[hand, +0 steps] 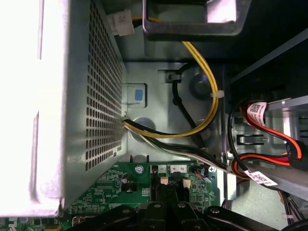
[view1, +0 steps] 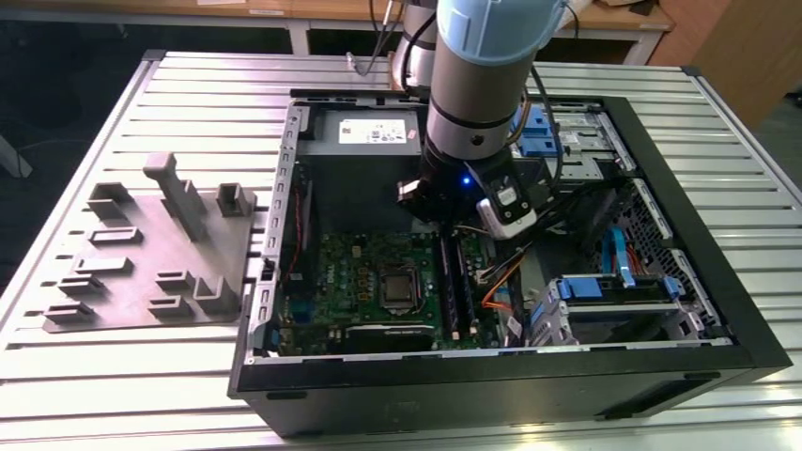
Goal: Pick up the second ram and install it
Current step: 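Press down the second ram until it locks into place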
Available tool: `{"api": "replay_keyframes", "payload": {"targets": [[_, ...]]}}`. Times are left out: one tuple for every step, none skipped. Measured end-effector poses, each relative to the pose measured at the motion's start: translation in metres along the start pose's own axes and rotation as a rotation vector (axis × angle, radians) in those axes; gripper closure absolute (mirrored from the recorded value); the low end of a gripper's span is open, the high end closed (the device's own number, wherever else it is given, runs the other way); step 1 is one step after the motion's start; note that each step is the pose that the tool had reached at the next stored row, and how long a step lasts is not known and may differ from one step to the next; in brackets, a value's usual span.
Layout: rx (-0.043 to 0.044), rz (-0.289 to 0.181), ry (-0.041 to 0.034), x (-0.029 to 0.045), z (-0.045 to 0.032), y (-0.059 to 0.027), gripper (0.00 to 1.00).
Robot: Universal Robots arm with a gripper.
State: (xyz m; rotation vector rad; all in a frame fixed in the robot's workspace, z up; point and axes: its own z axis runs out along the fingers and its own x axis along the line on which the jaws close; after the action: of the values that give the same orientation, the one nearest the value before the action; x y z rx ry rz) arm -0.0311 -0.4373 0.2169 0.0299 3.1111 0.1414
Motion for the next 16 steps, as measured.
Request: {"api": "replay_keyframes", "payload": {"targets": [[0.0001,0.000,0.0000,0.0000,0.0000,0.0000,0.90],[0.0001,0.000,-0.0001,0.0000,0.0000,0.0000,0.90],[0.0002,0.000,-0.0001,0.0000,0.0001,0.0000,0.90],[0.0000,0.000,-0.0001,0.0000,0.0002,0.0000,0.90],[-0.0001,0.000,-0.0001,0.0000,0.0002,0.0000,0.90],[-0.0001,0.000,-0.0002,0.0000,0.0002,0.0000,0.90],[-0.0003,0.000,-0.0002,0.0000,-0.0001,0.0000,0.90],[-0.0013,0.000,-0.0006,-0.0001,-0.0014,0.0003,0.90],[-0.0016,0.000,-0.0007,-0.0002,-0.0033,0.0005,0.90],[-0.0007,0.000,-0.0003,-0.0002,-0.0056,0.0006,0.90],[-0.0002,0.000,-0.0001,-0.0002,-0.0067,0.0006,0.90],[-0.0006,0.000,-0.0003,-0.0002,-0.0066,0.0007,0.90],[-0.0006,0.000,-0.0003,-0.0002,-0.0066,0.0007,0.90],[-0.0001,0.000,-0.0002,-0.0002,-0.0068,0.0004,0.90],[0.0004,0.000,-0.0001,-0.0002,-0.0069,-0.0005,0.90],[0.0007,0.000,-0.0001,-0.0002,-0.0071,-0.0025,0.90]]}}
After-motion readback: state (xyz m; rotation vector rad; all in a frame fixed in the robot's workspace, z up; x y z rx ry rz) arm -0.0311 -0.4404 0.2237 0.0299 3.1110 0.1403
